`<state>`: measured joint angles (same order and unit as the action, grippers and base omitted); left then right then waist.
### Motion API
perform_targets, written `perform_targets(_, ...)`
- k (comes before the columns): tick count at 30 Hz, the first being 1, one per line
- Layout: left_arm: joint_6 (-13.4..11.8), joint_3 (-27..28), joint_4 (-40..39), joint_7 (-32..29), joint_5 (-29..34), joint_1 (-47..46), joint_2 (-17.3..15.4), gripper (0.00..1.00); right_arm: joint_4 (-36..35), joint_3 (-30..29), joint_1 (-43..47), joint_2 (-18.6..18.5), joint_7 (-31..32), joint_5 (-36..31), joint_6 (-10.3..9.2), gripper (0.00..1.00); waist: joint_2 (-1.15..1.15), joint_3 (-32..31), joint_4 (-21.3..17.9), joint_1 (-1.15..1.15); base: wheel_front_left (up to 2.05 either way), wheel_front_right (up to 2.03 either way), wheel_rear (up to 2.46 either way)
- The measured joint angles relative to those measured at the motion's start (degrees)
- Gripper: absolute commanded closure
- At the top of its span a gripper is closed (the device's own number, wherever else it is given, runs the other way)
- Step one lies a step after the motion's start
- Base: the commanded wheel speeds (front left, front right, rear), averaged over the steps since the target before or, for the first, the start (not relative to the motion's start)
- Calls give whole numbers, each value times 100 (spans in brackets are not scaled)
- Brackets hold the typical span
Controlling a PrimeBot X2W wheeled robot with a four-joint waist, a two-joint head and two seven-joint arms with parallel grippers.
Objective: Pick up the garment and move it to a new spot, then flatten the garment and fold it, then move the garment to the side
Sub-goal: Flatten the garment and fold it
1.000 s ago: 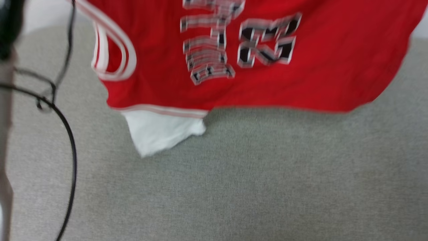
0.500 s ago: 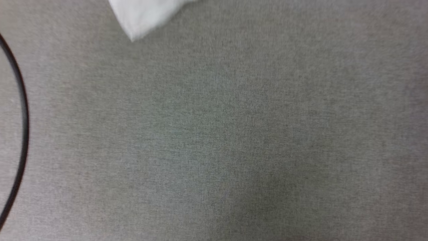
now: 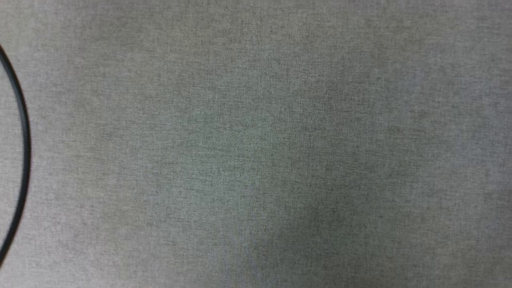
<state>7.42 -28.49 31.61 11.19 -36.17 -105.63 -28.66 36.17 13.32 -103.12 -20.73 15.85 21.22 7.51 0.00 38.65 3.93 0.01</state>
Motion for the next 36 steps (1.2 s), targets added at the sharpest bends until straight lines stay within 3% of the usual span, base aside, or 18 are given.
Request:
perform_targets(8, 0, -298, 32, 279, -379, 975, -162, 100, 234, 647, 712, -144, -316, 401, 0, 100, 0, 108, 18, 0, 0, 0, 0)
perform_targets(16, -12, -188, -488, 370, -486, 2494, -369, 100, -135, 1120, 1912, -452, -675, 965, 1, 100, 0, -111, 71, -1, 0, 0, 0)
perform_targets(26, -456, 402, -1884, 371, -359, 5204, -407, 100, -1292, 1212, 4203, -951, -799, 1430, 1, 100, 0, -717, 72, -2, 0, 0, 0)
perform_targets(36, -1034, 436, -3032, 380, -448, 7567, -270, 100, -2172, 736, 6518, -1213, -536, 1505, 1, 100, 0, -1569, 125, -3, 0, 0, 0)
